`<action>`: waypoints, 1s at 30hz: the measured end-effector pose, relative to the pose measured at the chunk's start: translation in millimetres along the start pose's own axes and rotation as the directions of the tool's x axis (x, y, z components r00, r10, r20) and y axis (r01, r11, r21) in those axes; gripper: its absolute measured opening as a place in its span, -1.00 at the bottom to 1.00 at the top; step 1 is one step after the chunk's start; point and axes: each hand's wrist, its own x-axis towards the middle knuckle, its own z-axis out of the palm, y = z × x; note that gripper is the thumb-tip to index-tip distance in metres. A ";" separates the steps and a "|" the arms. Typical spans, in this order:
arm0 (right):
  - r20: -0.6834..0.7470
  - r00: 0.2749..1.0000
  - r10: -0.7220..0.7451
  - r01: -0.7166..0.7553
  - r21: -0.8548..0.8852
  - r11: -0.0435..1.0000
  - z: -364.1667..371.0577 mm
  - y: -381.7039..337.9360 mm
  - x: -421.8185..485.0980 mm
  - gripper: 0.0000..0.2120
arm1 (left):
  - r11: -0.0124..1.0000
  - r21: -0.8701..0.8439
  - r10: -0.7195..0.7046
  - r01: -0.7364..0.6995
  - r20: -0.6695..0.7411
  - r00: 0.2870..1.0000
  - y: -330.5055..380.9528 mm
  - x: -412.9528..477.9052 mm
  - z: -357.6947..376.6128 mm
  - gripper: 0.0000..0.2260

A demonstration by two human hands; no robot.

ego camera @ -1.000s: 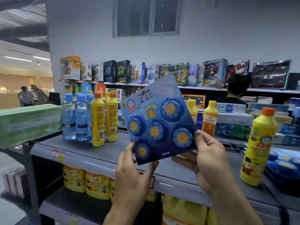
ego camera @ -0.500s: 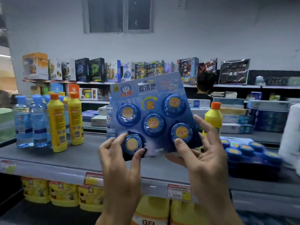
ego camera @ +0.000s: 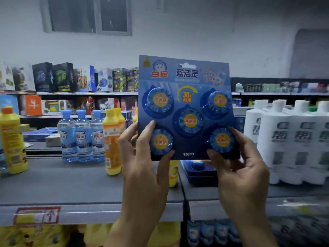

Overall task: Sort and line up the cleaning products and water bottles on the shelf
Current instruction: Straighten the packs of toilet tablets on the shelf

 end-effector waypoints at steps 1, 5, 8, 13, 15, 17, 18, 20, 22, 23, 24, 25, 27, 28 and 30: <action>-0.024 1.000 -0.019 0.019 -0.024 1.000 -11.6 3.1 4.4 -0.45 | 1.000 -0.004 0.005 -0.005 0.017 1.000 7.1 -0.5 10.8 -0.46; -0.106 0.979 -0.175 0.151 -0.201 0.968 -56.0 19.1 23.8 -0.51 | 0.999 0.034 -0.001 -0.003 0.133 0.991 24.3 -10.2 56.0 -0.44; -0.101 0.965 -0.240 0.197 -0.318 0.927 -79.1 42.6 38.5 -0.50 | 0.998 0.037 -0.048 0.042 0.172 0.984 31.3 -23.3 84.3 -0.40; -0.034 0.967 -0.252 0.208 -0.465 0.861 -95.0 77.5 57.6 -0.50 | 0.988 0.115 -0.126 0.100 0.252 0.959 25.6 -33.8 115.2 -0.47; -0.010 0.974 -0.226 0.193 -0.488 0.851 -96.8 88.8 65.4 -0.52 | 0.978 0.158 -0.174 0.134 0.279 0.944 24.5 -38.1 124.6 -0.49; -0.011 0.986 -0.166 0.141 -0.476 0.868 -97.1 102.0 72.2 -0.54 | 0.969 0.183 -0.215 0.167 0.291 0.932 21.1 -41.8 133.7 -0.50; -0.015 0.989 -0.144 0.120 -0.472 0.873 -97.1 107.9 75.1 -0.55 | 0.966 0.185 -0.230 0.180 0.301 0.925 18.1 -42.6 137.6 -0.51; -0.002 0.996 -0.094 0.082 -0.470 0.879 -97.9 117.5 81.6 -0.55 | 0.960 0.192 -0.257 0.204 0.315 0.914 13.5 -43.1 143.8 -0.56; 0.033 0.999 -0.025 0.037 -0.483 0.875 -97.8 125.8 87.2 -0.58 | 0.951 0.216 -0.284 0.224 0.312 0.906 12.2 -43.5 148.0 -0.61; 0.053 0.999 0.001 0.026 -0.507 0.861 -97.1 130.1 88.9 -0.60 | 0.941 0.239 -0.309 0.240 0.318 0.896 11.4 -44.1 150.8 -0.61; 0.071 0.997 0.022 0.020 -0.539 0.842 -95.3 134.4 89.2 -0.62 | 0.929 0.266 -0.338 0.257 0.330 0.881 9.8 -45.1 154.0 -0.62; 0.085 0.995 0.042 0.014 -0.571 0.821 -92.2 138.7 88.4 -0.62 | 0.920 0.288 -0.359 0.267 0.344 0.868 6.4 -47.0 158.1 -0.64; 0.103 0.991 0.089 -0.001 -0.645 0.764 -84.4 146.9 84.8 -0.58 | 0.917 0.306 -0.366 0.257 0.383 0.848 -2.6 -52.9 167.5 -0.70; 0.105 0.988 0.111 -0.009 -0.685 0.729 -81.5 149.5 83.2 -0.56 | 0.917 0.311 -0.365 0.250 0.400 0.841 -5.6 -56.3 171.0 -0.68; 0.102 0.986 0.136 -0.022 -0.718 0.696 -78.9 151.7 82.2 -0.51 | 0.920 0.301 -0.364 0.253 0.409 0.837 -9.2 -63.1 173.8 -0.59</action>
